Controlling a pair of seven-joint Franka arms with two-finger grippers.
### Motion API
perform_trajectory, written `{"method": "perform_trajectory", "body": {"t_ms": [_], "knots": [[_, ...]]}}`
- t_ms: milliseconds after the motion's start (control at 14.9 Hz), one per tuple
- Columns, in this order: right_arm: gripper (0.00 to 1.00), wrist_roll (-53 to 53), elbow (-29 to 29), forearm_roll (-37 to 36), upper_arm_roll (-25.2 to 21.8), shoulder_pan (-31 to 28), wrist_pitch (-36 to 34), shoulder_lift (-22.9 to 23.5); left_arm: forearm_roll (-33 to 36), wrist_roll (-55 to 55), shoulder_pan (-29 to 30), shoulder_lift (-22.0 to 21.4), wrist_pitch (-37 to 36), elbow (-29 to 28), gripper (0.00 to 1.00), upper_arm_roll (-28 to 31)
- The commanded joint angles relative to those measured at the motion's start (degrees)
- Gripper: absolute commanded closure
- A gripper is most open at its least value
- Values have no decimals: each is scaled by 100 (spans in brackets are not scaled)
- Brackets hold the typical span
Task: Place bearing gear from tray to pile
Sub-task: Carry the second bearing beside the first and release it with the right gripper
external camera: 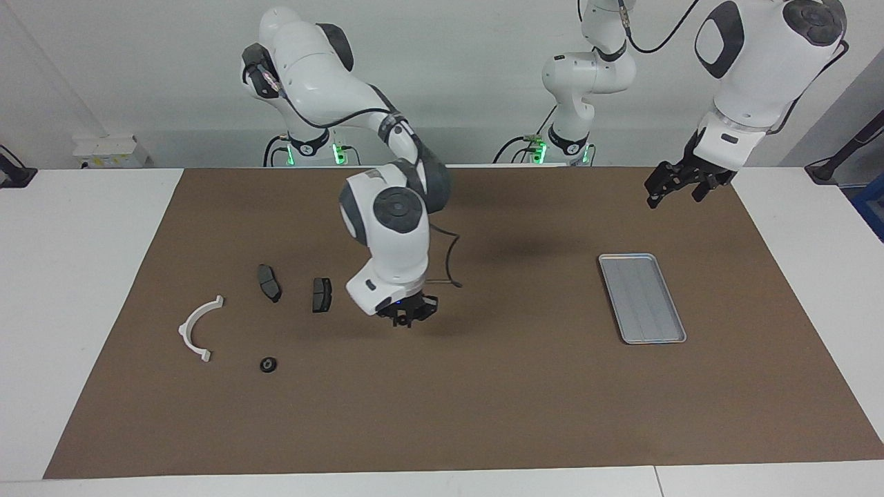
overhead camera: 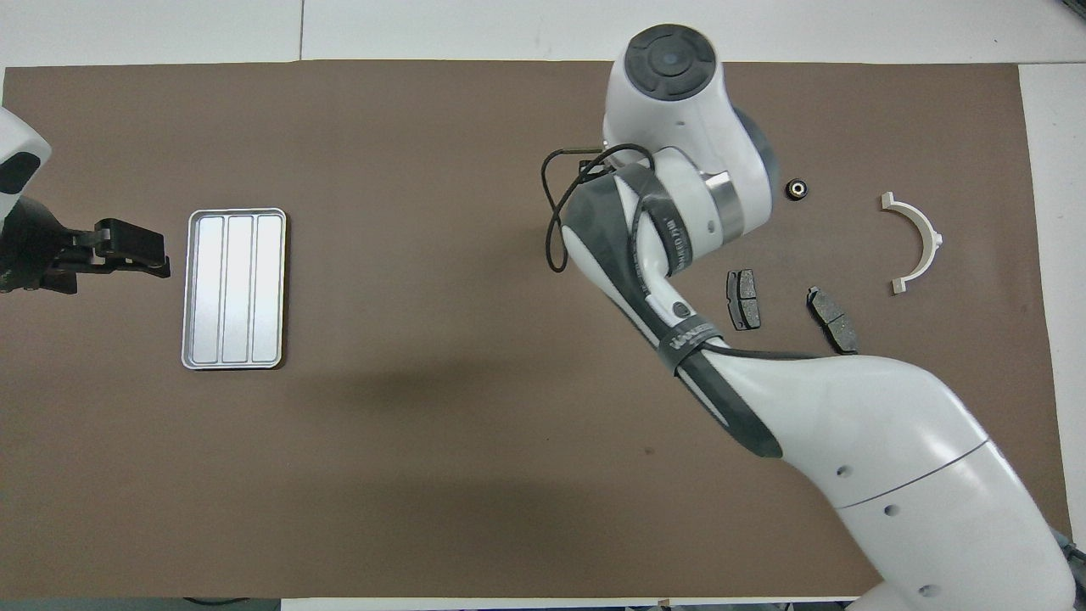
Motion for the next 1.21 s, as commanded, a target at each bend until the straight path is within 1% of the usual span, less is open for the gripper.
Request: {"method": "perform_trajectory", "body": {"t_ms": [0,134,202,269,403,739,806,874,1075,1142], "knots": [[100,-1083,-680,-61,115,-554,675,-102,48,28,24,-67,-50,-3,0,-20],[100,-1621,-1549,-52,123,-889,1614,-304,48,28,16,-76,-50,6,0,-29],[100,-1728,-1893,-52,115,-1004,2037,-339,48,28,24,-76,-41,6,0,-20],[100,-1772,-2114,-52,123,-1075,2276,-340,48,28,42,-76,-41,6,0,-20],[100,-1781,-2344,-35,123,-1110,2410,-349,48,28,33,-76,-50,-3,0,-20],[100,-1755,-2380,-26,115,-1067,2428,-349,48,28,33,-76,-50,-3,0,-29],[28,-1712,-2388,-26,115,-1067,2436,-349,48,28,33,-76,-41,-3,0,-20],[0,-1685,-2380,-26,115,-1032,2428,-357,48,28,33,-76,-50,-3,0,-29],[0,-1685,-2353,-70,106,-979,2209,-506,48,28,33,-76,-50,-3,0,-20],[0,-1685,-2301,-70,106,-961,1982,-611,48,28,33,-76,-41,-3,0,-20]]}}
